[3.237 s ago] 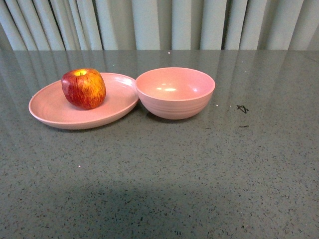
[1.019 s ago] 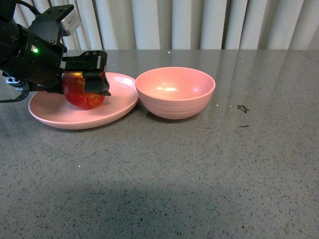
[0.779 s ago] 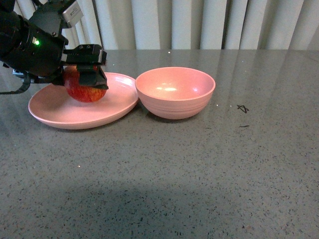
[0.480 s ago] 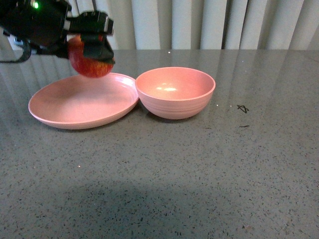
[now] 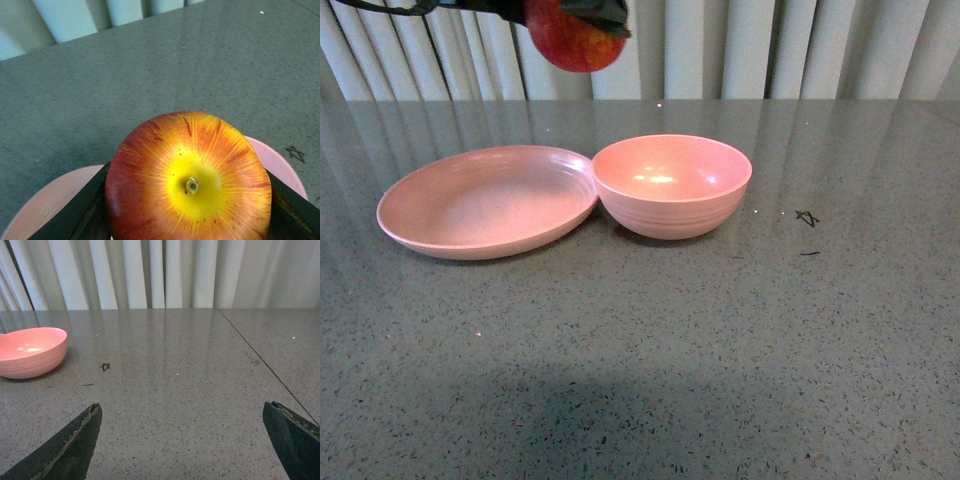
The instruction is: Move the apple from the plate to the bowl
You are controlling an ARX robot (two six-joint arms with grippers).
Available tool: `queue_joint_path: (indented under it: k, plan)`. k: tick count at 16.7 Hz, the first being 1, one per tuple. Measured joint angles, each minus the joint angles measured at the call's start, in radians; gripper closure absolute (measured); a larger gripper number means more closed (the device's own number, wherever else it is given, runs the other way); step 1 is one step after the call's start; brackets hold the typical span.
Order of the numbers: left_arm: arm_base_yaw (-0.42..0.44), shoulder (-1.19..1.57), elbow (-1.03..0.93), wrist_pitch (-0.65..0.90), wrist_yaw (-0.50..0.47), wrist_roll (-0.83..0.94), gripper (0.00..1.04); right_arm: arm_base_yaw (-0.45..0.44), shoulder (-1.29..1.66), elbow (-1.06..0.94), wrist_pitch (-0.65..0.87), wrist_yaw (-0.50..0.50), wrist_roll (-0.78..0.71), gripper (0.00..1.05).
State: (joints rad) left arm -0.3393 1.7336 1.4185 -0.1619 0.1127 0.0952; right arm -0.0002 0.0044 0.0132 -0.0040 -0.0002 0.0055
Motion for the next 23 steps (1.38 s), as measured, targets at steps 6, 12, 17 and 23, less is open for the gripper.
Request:
queue_joint_path:
  k: [6,12,17,23]
  plan:
    - [-0.103,0.064,0.036,-0.012,0.001,0.0,0.35,0.0,0.0,0.0,0.0,0.0,0.0,0.07]
    - [-0.145,0.139,0.048,-0.024,-0.003,0.0,0.35,0.0,0.0,0.0,0.0,0.0,0.0,0.07]
    - [-0.111,0.2,0.059,-0.022,-0.008,-0.002,0.35,0.0,0.0,0.0,0.0,0.0,0.0,0.07]
    - [-0.109,0.24,0.065,-0.018,0.0,-0.011,0.35,0.0,0.0,0.0,0.0,0.0,0.0,0.07]
